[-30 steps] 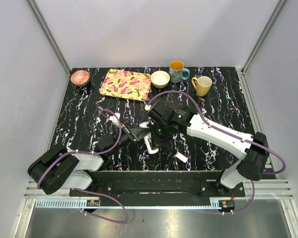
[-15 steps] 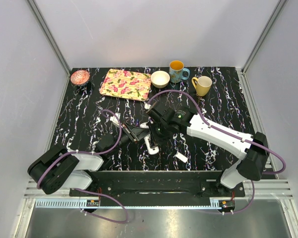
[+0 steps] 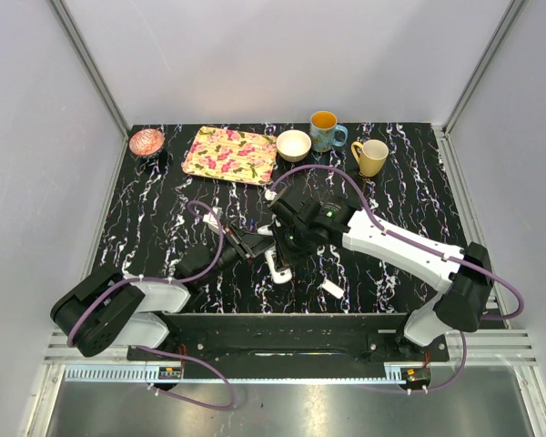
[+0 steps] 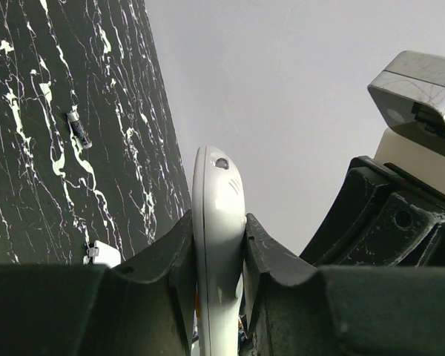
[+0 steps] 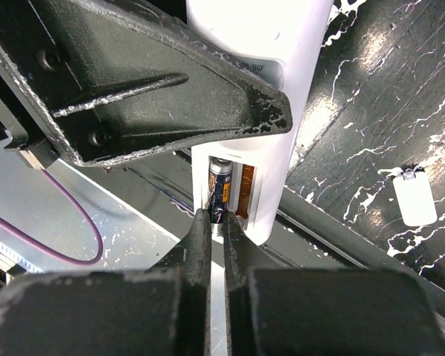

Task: Load the batteries into the remote control

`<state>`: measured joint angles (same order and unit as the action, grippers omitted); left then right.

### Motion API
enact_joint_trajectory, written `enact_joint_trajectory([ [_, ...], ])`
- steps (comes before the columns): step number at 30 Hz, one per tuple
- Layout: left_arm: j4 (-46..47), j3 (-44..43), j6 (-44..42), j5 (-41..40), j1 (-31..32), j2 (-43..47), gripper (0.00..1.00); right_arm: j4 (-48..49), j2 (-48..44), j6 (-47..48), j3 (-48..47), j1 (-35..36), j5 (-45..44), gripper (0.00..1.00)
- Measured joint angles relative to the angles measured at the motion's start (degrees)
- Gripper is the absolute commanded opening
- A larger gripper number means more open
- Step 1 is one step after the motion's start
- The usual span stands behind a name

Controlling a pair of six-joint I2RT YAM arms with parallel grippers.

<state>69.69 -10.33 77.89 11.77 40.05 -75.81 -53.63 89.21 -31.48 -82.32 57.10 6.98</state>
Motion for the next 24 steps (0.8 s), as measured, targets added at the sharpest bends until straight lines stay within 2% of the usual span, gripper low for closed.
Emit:
enact_joint_trajectory([
  [24,-2.1,-0.9,0.1,-4.8,2.0,0.7,0.00,4.1,-1.6,-3.7,2.8,0.0,-1.6,0.00],
])
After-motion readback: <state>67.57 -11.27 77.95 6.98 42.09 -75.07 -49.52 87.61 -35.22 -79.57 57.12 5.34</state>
